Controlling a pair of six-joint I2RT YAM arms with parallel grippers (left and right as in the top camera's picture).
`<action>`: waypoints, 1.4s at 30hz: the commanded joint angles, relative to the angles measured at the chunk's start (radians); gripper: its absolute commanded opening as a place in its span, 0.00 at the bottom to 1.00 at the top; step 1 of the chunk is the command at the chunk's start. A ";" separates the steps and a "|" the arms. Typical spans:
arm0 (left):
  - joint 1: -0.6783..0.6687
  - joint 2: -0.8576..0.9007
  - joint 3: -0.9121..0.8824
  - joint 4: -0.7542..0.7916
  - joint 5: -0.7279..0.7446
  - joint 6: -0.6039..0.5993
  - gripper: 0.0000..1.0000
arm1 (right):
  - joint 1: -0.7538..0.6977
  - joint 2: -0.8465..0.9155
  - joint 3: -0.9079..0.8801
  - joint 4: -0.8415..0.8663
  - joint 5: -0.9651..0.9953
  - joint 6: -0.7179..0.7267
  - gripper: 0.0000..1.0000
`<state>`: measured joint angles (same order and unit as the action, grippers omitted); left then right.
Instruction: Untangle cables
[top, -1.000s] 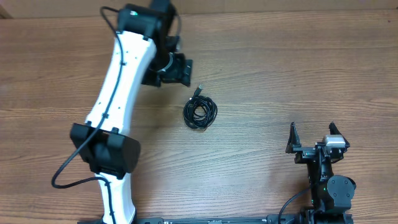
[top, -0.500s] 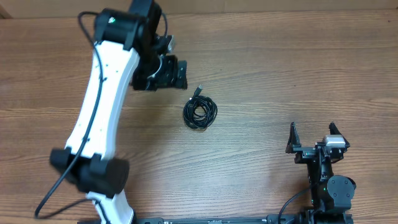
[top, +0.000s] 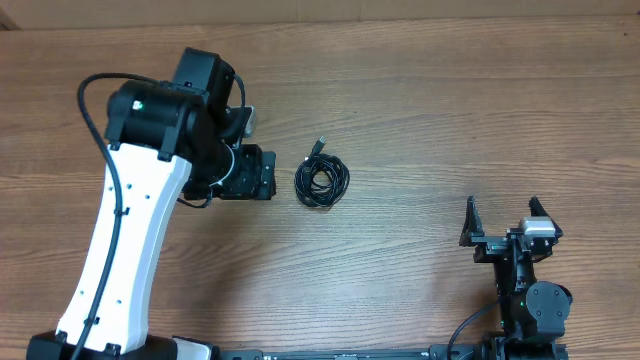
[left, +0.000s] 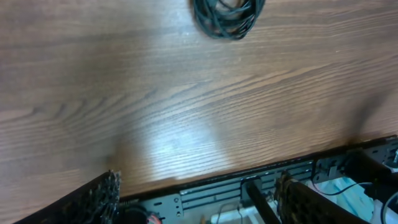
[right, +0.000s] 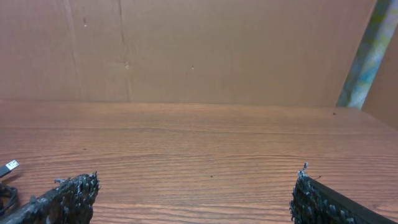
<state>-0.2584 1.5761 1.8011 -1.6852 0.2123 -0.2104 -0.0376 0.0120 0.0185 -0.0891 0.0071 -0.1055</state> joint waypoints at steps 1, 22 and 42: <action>0.002 0.008 -0.040 0.005 -0.009 -0.048 0.84 | -0.001 -0.009 -0.010 0.006 0.002 -0.001 1.00; -0.089 -0.032 -0.144 -0.005 0.043 -0.066 0.81 | -0.001 -0.009 -0.010 0.006 0.002 -0.001 1.00; -0.122 -0.372 -0.144 0.002 -0.165 -0.217 1.00 | -0.001 -0.009 0.002 0.420 -0.616 0.767 1.00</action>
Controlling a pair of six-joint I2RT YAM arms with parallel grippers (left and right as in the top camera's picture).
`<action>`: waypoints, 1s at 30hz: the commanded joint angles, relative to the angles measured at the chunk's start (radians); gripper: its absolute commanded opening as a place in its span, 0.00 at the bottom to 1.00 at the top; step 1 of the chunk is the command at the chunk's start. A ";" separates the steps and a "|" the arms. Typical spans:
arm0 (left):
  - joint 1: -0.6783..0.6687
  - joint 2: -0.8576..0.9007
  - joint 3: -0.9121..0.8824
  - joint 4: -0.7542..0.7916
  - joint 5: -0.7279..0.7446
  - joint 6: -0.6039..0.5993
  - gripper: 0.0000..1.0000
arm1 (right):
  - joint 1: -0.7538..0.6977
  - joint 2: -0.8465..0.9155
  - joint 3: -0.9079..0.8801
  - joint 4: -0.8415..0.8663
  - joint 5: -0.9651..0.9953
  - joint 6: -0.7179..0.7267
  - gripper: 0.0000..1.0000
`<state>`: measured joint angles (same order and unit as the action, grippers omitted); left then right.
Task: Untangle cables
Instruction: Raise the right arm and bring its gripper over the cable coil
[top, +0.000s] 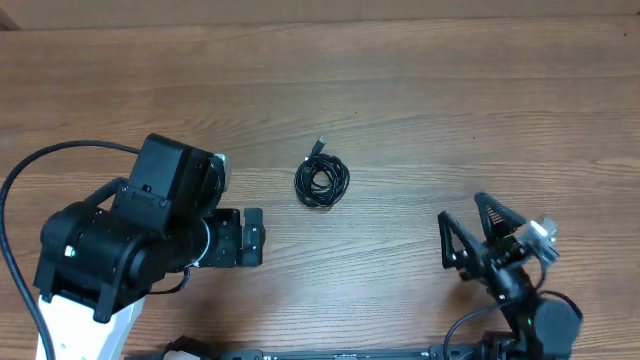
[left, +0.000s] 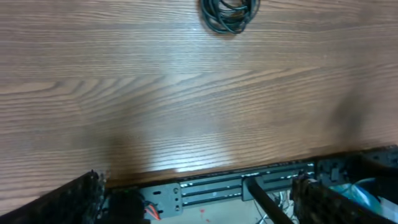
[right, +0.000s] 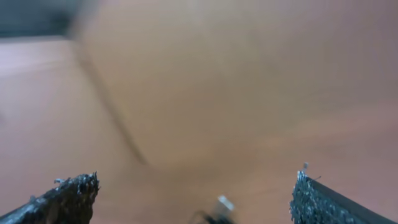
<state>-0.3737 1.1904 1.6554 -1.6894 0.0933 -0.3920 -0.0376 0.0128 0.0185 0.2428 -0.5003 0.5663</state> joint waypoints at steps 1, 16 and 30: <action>-0.006 0.018 0.002 0.010 -0.045 -0.035 1.00 | -0.001 -0.010 0.023 0.132 -0.106 0.093 1.00; -0.006 0.089 0.002 0.042 -0.045 -0.051 1.00 | -0.004 0.333 0.885 -0.764 -0.093 -0.453 1.00; -0.006 0.156 0.002 0.042 -0.045 -0.050 0.99 | -0.003 0.808 1.151 -1.142 -0.439 -0.380 1.00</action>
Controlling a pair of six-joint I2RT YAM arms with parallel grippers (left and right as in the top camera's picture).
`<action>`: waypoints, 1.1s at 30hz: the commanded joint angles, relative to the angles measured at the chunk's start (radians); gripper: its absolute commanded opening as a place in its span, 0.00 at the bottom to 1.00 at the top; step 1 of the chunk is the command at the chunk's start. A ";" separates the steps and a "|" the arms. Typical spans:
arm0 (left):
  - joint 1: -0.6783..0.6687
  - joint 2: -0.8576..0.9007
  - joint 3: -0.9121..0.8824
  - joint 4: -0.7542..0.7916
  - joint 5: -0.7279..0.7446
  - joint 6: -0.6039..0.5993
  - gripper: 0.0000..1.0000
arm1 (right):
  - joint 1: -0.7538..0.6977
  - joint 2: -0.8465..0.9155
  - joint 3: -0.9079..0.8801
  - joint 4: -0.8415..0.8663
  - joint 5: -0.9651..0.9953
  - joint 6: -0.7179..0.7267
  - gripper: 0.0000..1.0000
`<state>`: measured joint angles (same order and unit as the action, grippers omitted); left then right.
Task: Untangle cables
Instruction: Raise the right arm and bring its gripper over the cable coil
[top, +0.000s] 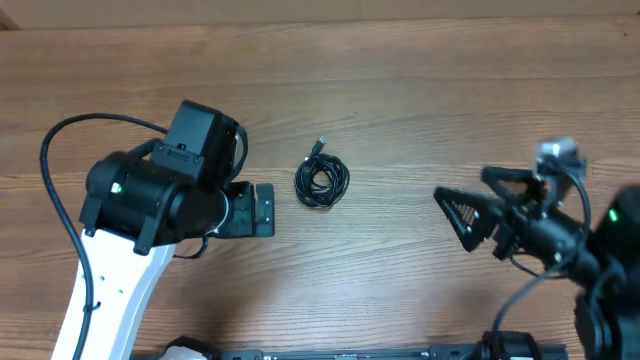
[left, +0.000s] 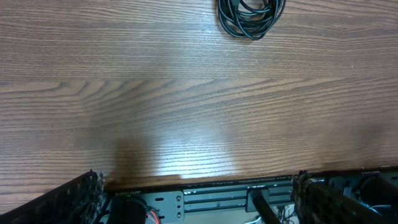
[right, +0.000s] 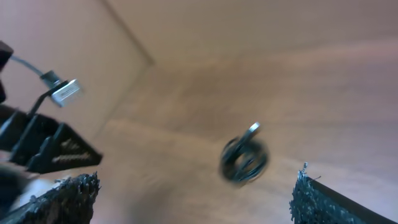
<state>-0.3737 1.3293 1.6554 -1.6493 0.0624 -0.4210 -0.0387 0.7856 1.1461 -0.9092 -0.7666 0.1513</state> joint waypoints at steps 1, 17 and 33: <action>-0.006 0.022 0.002 0.002 -0.014 -0.021 1.00 | -0.002 0.057 0.024 0.014 -0.198 0.035 1.00; 0.101 0.063 0.002 0.040 -0.044 -0.082 1.00 | 0.264 0.307 0.133 -0.212 0.247 0.122 1.00; 0.296 0.063 0.002 0.039 0.017 -0.082 1.00 | 0.506 0.601 0.282 -0.183 0.458 0.164 1.00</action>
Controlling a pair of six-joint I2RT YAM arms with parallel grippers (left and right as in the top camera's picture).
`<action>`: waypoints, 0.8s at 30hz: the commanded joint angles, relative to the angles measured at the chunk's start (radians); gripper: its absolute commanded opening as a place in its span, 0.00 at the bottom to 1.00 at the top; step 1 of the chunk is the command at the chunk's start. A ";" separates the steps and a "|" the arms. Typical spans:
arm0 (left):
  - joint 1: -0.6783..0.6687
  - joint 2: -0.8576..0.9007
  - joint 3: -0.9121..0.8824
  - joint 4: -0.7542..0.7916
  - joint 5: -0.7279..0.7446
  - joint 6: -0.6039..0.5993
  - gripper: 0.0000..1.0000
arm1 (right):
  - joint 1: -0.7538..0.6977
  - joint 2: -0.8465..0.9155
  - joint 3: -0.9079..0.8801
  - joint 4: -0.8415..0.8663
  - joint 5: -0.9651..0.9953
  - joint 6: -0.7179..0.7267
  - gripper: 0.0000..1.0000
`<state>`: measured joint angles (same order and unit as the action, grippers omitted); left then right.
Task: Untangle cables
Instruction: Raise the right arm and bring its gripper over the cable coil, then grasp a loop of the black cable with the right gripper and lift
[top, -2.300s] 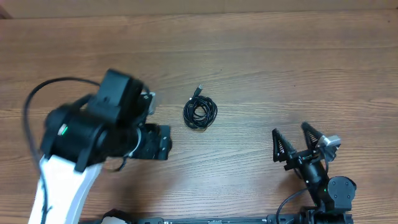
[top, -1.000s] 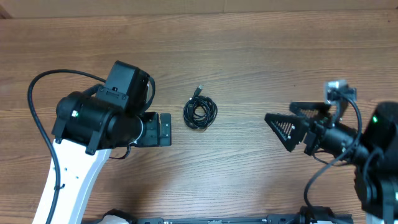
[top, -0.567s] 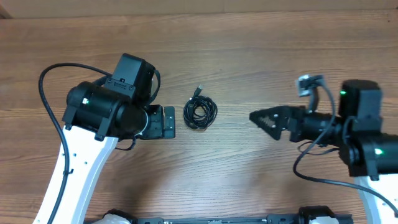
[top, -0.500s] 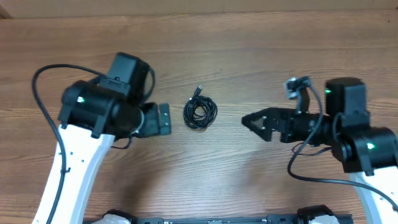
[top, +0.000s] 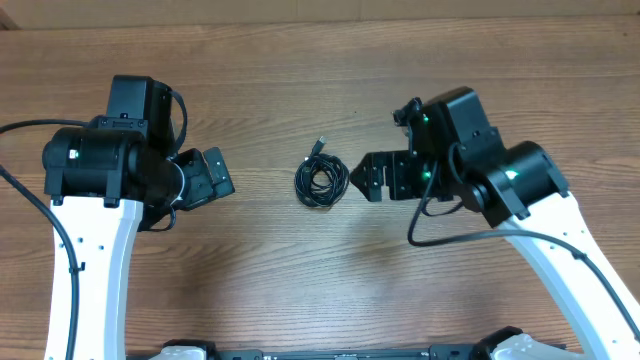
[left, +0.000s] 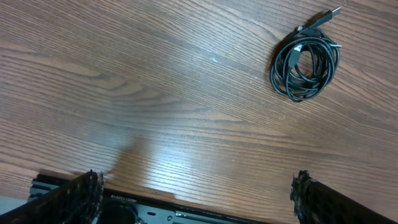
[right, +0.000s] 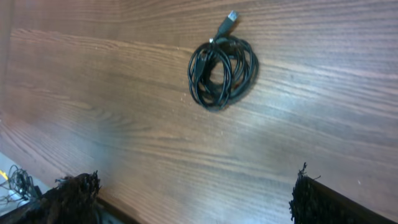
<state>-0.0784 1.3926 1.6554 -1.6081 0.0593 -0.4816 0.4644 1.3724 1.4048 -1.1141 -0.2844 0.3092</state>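
Note:
A black cable (top: 322, 181) lies coiled in a tight bundle at the middle of the wooden table, its silver plug sticking out at the far side. It also shows in the left wrist view as the coil (left: 305, 68) and in the right wrist view as the coil (right: 222, 73). My left gripper (top: 216, 178) hangs open to the left of the coil, well apart from it. My right gripper (top: 366, 178) stands open just right of the coil, with nothing between its fingers.
The wooden table (top: 320, 70) stretches all round the coil. A metal rail (left: 124, 214) runs along the table's near edge. Both white arms reach in from the near side, one on each flank.
My right arm has come from the near right to the middle, its gripper now just right of the coil. My left gripper has drawn back to the left, farther from the coil.
At first my left gripper was open close to the coil's left and my right arm sat parked at the near right. The left gripper then stood nearer the front edge while the right arm lifted. Now both grippers flank the coil, which has not moved.

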 joint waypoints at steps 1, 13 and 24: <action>0.000 0.000 0.002 -0.003 0.027 -0.021 1.00 | 0.003 0.028 0.023 0.035 -0.049 0.006 1.00; 0.000 0.000 0.002 -0.003 0.045 -0.021 0.99 | 0.003 0.226 0.021 0.075 -0.061 0.010 0.73; 0.000 0.000 0.002 -0.003 0.045 -0.021 0.99 | 0.003 0.325 0.021 0.159 -0.076 0.088 0.76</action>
<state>-0.0784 1.3926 1.6554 -1.6081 0.0937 -0.4957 0.4652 1.6749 1.4048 -0.9730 -0.3416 0.3622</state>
